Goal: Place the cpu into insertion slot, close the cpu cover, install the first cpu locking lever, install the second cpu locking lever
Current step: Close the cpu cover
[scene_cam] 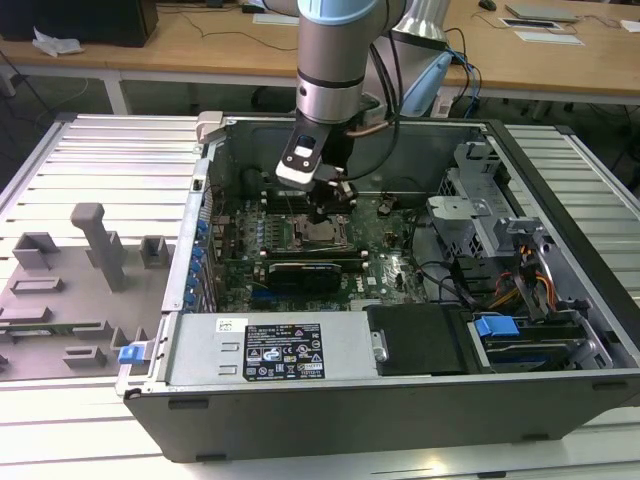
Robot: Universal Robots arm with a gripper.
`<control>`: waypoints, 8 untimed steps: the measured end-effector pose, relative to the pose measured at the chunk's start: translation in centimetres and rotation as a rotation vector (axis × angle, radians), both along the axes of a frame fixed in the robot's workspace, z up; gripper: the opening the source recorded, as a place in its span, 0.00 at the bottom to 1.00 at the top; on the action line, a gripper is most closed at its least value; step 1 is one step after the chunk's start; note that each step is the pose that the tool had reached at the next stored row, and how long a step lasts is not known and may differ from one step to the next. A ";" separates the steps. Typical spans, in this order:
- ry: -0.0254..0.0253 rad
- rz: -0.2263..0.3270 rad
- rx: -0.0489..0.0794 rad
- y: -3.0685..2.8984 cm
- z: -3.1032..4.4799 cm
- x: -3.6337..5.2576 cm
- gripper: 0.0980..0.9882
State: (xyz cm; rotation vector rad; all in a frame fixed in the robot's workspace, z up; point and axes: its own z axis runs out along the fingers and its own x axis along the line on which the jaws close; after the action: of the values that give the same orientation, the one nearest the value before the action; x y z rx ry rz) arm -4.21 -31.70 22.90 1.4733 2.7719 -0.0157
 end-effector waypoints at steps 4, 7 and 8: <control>-0.0001 0.084 -0.001 0.00 -0.01 0.00 0.01; -0.0001 0.142 -0.002 0.00 -0.01 0.00 0.01; 0.0000 0.161 -0.003 0.00 -0.01 0.00 0.01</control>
State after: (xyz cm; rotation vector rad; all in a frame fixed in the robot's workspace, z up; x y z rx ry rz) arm -4.21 -31.70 22.89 1.2452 2.8791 -0.0194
